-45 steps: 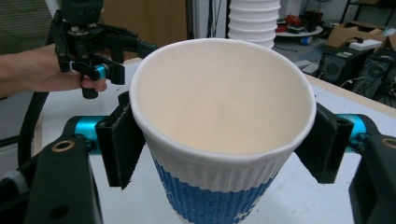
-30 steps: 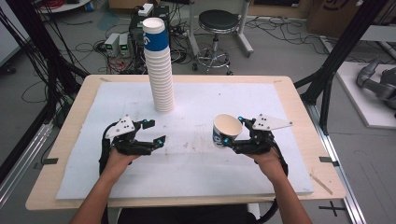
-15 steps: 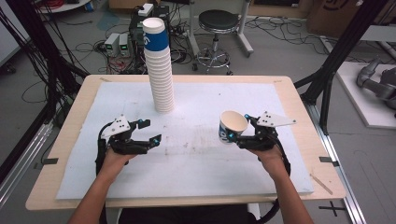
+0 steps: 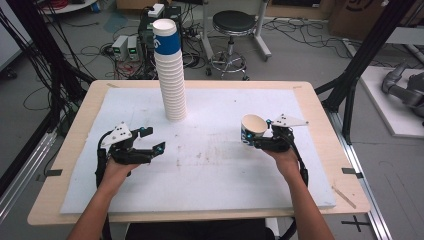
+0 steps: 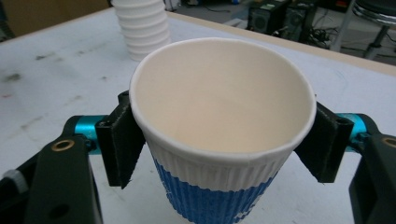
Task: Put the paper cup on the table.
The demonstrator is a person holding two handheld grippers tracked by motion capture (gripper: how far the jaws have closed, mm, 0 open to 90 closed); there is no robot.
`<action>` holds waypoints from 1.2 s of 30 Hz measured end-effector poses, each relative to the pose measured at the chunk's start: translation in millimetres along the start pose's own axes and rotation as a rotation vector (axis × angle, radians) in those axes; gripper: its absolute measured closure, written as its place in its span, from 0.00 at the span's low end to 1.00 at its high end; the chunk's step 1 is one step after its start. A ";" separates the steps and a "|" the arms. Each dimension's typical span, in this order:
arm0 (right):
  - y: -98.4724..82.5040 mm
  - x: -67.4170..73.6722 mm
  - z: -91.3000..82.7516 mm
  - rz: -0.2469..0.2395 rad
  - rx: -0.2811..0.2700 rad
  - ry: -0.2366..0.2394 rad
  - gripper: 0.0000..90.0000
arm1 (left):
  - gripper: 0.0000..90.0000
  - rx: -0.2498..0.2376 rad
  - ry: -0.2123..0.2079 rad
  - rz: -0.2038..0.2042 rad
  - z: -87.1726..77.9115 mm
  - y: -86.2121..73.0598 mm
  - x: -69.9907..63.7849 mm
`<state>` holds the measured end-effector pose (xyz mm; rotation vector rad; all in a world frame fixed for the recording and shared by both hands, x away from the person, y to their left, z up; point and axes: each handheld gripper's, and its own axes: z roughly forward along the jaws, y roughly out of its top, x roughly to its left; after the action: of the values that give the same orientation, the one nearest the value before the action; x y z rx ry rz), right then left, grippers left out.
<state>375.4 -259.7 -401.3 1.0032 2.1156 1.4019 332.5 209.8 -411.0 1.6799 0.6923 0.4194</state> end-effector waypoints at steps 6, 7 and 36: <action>-14.1 -6.3 7.2 0.037 0.037 -0.022 0.28 | 0.24 0.006 0.012 -0.009 -2.4 -2.6 1.6; -15.8 -6.7 8.3 0.032 0.040 -0.021 0.28 | 0.24 0.006 0.011 -0.010 -2.3 -2.8 1.7; -41.5 -9.8 -17.3 -0.019 0.154 0.005 0.20 | 0.24 0.019 0.009 -0.026 0.9 -7.6 3.4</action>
<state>356.1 -287.5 -432.5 1.0342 2.2589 1.2495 334.0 212.2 -418.9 1.6861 0.7257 0.4035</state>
